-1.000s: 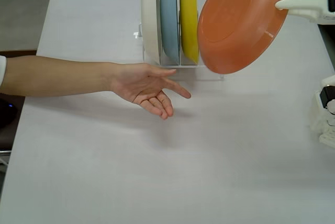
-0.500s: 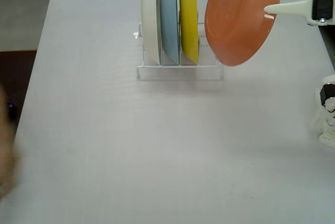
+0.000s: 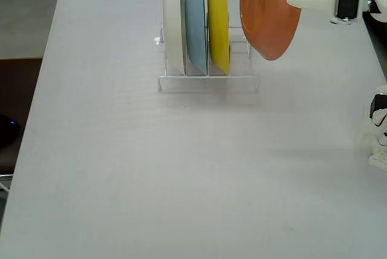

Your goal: Can you put the plate away?

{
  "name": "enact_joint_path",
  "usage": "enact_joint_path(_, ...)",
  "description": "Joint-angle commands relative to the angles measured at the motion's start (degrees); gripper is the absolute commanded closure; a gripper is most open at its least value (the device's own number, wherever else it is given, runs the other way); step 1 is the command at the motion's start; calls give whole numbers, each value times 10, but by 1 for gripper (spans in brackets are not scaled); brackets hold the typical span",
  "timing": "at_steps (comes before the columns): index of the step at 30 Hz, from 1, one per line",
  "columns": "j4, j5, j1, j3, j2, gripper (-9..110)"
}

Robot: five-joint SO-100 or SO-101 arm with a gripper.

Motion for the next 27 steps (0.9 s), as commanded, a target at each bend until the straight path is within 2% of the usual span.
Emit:
enact_joint_path(1, -63, 0, 30, 8, -6, 102)
enact_joint_path(15, -212, 44, 86, 91, -33, 102)
enact_joint_path(27, -288, 93, 140, 120, -52, 102)
